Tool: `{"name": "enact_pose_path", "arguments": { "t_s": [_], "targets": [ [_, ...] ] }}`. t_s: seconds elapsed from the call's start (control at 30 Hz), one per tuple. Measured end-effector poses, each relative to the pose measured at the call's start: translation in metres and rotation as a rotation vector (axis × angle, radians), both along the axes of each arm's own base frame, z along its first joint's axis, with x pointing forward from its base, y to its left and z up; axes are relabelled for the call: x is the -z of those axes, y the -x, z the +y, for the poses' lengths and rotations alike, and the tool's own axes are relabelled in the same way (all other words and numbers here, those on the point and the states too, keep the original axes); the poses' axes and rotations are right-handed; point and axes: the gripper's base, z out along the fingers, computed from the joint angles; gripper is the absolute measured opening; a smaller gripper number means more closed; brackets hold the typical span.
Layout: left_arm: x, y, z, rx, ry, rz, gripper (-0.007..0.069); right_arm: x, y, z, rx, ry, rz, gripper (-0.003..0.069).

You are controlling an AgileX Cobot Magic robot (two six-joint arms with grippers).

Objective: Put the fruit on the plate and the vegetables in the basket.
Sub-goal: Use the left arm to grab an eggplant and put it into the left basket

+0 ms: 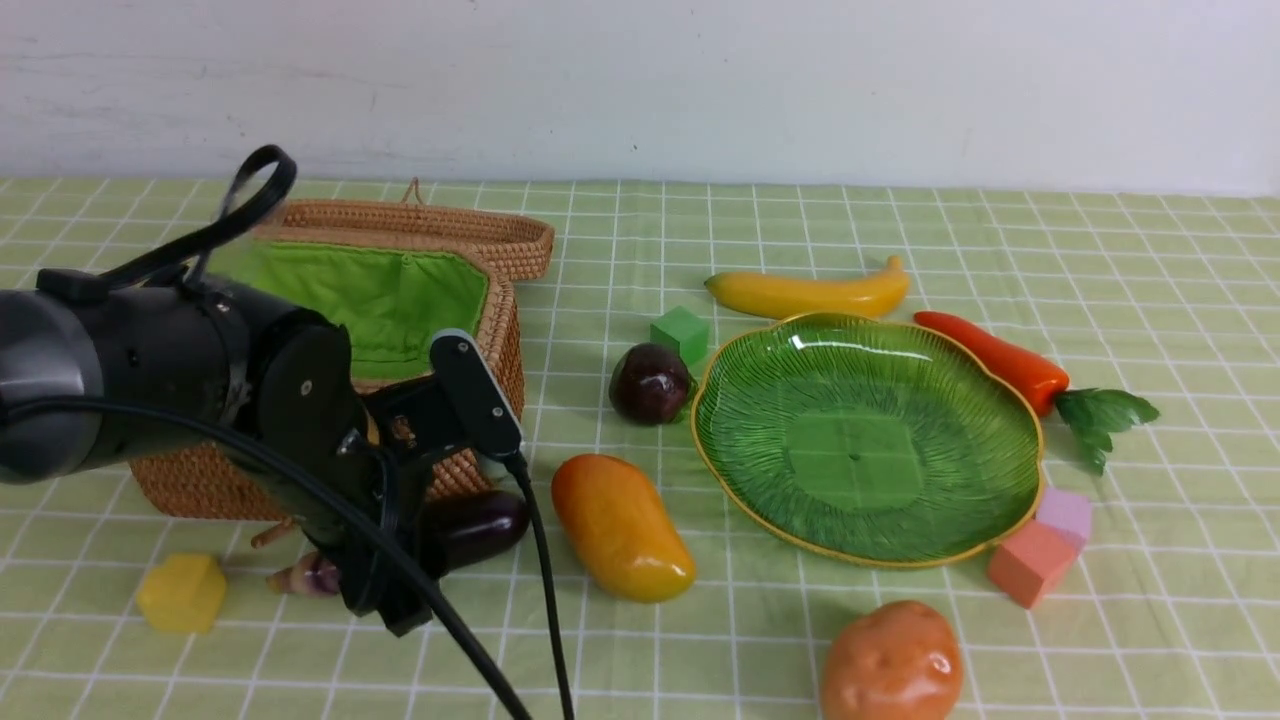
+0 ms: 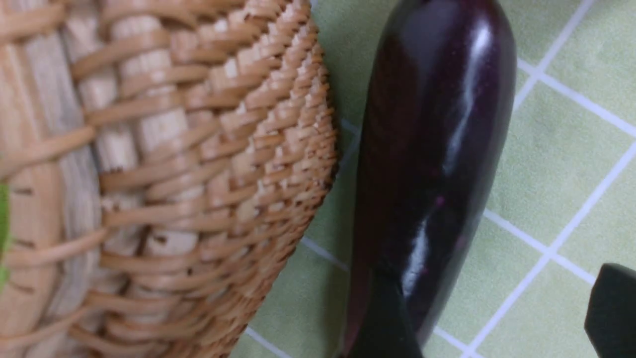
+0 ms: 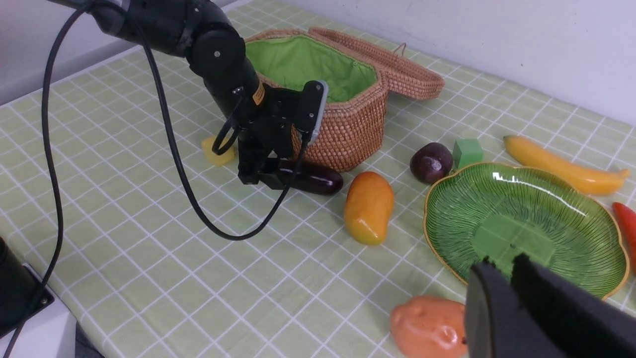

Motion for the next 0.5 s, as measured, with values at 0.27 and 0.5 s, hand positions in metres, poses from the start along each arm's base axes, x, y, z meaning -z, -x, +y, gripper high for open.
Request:
{"name": "enact_pose_path", "arguments": {
  "t_s": [0.27, 0.5],
  "targets": [
    [0.0, -0.0003, 0.0007, 0.008, -0.012, -0.005, 0.0501, 0.0001, 0.0, 0.0, 0.0, 0.001, 0.001, 0.0078],
    [0.0021, -0.0035, 0.0002, 0.02, -0.019, -0.027, 0.0501, 0.0001, 0.0001, 0.0, -0.001, 0.001, 0.001, 0.0083]
  ]
}}
